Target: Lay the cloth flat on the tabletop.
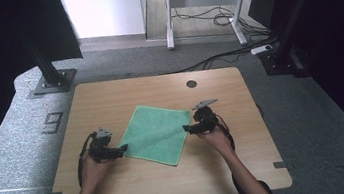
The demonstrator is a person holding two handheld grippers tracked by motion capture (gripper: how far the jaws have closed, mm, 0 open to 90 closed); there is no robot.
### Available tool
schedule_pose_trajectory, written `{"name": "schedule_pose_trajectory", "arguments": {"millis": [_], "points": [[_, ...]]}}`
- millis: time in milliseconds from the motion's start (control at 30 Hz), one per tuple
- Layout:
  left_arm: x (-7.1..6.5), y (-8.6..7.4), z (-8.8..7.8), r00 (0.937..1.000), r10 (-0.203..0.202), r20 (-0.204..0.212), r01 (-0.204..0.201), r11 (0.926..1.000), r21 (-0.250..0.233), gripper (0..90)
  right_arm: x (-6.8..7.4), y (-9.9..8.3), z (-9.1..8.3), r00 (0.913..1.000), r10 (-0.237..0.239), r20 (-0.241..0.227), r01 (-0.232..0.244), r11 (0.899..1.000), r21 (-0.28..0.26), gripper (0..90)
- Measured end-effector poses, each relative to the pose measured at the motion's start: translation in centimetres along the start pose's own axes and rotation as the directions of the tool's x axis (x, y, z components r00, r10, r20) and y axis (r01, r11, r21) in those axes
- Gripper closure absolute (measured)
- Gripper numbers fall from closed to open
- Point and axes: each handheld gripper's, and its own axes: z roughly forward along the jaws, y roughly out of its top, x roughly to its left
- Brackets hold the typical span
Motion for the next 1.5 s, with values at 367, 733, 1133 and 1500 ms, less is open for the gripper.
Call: {"name": "schedule_pose_trajectory", "arguments": {"millis": [367,733,1133,1500], "points": [[-0.8,0.2,0.3,0.9999,0.003,0.013,-0.003,1.0,-0.002,16.4,3.6,-2.8,2.4,0.9937,-0.094,0.061,0.089,0.993,0.076,22.3],[-1.3,0.2,0.5,0.9993,-0.012,0.037,0.013,0.9995,-0.029,17.1,1.0,-4.3,0.7,0.9935,-0.028,0.11,0.02,0.997,0.073,23.3],[-4.0,0.1,1.8,0.9975,0.06,0.038,-0.06,0.9982,0.005,17.5,1.2,-5.5,-1.3,0.995,-0.036,0.093,0.032,0.998,0.049,26.6],[-5.2,-0.3,1.8,0.9956,0.077,0.053,-0.077,0.997,-0.01,16.9,0.1,-6.2,-1.2,0.993,-0.004,0.118,-0.003,0.998,0.056,25.9]]}}
